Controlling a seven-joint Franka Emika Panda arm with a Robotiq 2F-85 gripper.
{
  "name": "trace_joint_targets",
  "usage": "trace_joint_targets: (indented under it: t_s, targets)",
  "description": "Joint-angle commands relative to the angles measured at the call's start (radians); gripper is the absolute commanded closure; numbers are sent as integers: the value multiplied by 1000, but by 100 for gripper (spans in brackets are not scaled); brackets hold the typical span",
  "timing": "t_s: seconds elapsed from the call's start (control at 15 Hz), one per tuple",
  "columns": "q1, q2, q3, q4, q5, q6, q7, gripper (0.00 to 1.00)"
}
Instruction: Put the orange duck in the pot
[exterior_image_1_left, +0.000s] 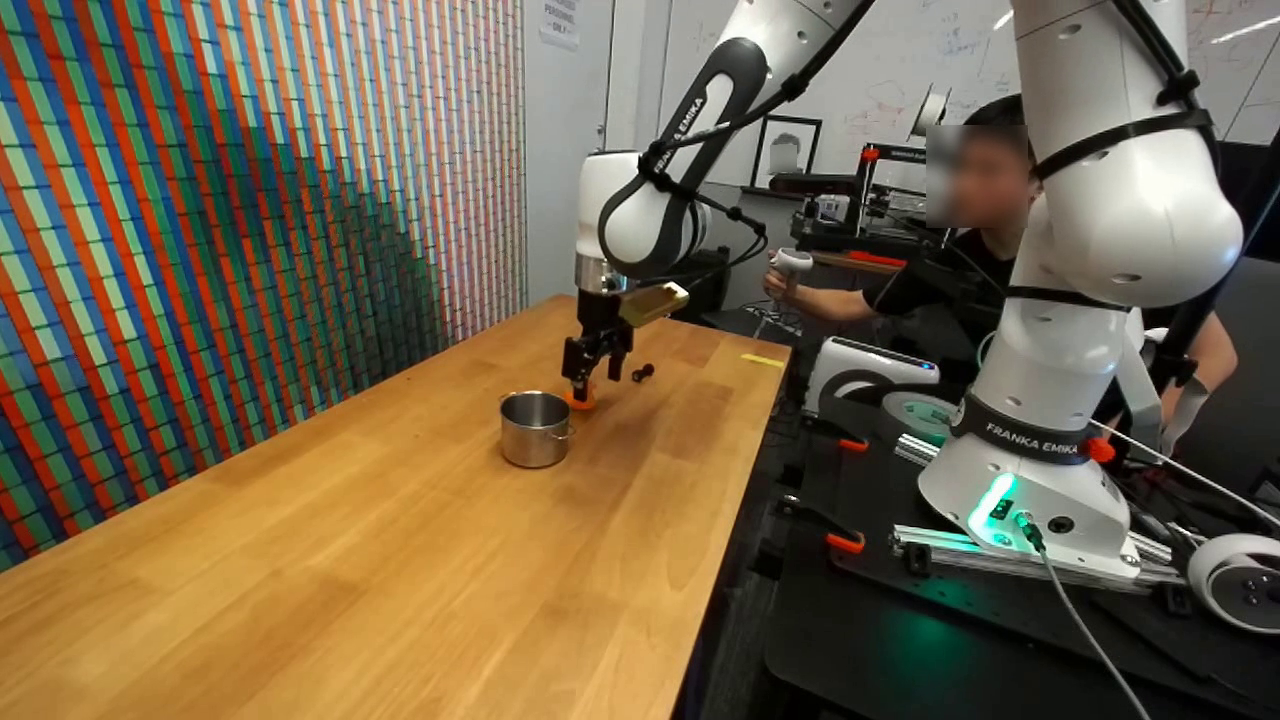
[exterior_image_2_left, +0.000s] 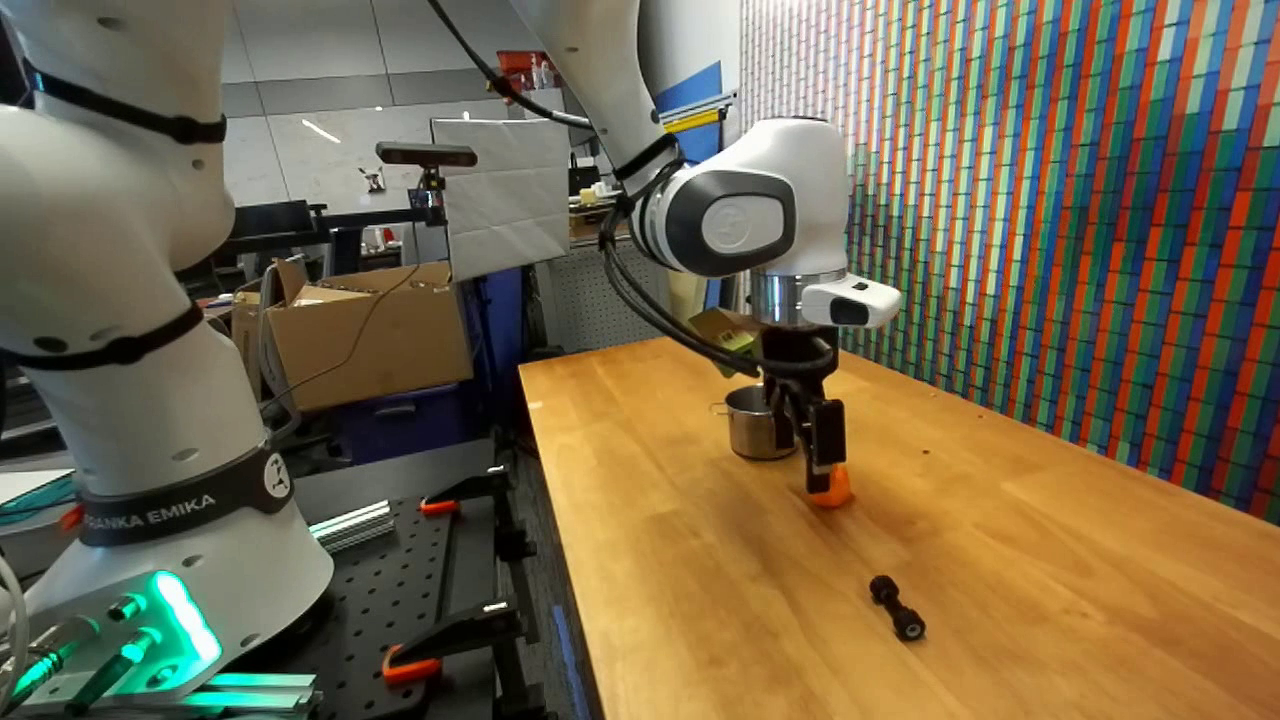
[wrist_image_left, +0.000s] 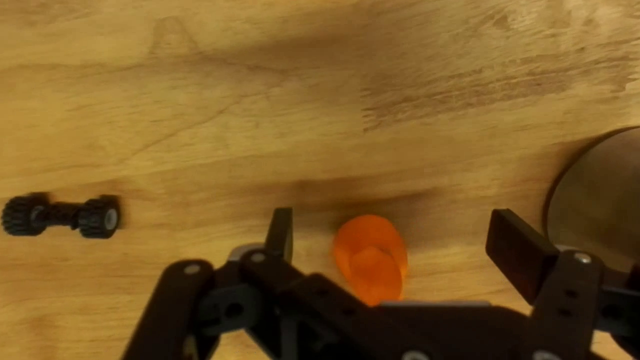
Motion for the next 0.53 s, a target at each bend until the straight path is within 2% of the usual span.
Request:
trace_joint_targets:
  t_s: [0.0, 0.4, 0.47]
  targets:
    - [32, 75, -10, 61, 4, 42, 52, 0]
    - [31, 129, -27, 147, 16, 36, 87, 0]
    - [22, 136, -20, 154, 22, 43, 79, 25]
